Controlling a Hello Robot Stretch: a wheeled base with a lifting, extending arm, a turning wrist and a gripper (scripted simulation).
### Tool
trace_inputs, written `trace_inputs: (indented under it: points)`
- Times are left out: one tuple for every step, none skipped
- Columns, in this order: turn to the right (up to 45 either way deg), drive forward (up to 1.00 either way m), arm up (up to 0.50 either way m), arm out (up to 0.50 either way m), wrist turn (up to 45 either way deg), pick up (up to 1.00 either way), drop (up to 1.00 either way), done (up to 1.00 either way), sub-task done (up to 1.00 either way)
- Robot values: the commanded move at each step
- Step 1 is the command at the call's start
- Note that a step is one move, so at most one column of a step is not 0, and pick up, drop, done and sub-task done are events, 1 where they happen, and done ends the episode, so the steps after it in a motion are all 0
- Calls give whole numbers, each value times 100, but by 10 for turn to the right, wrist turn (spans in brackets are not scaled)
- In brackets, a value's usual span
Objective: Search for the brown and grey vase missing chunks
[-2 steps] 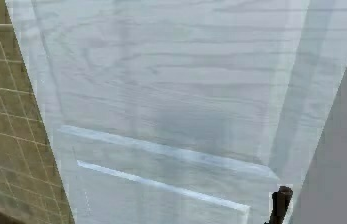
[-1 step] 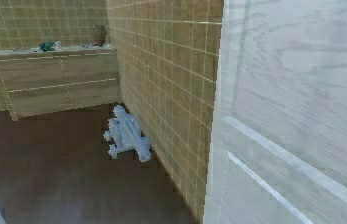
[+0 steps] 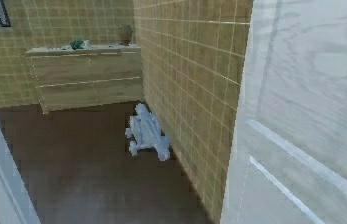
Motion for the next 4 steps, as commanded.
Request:
trace_inputs:
  points:
    - [0, 50, 0, 0, 0, 0, 0, 0, 0]
    - [-150, 0, 0, 0, 0, 0, 0, 0, 0]
    - [0, 30, 0, 0, 0, 0, 0, 0, 0]
    - [-450, 0, 0, 0, 0, 0, 0, 0, 0]
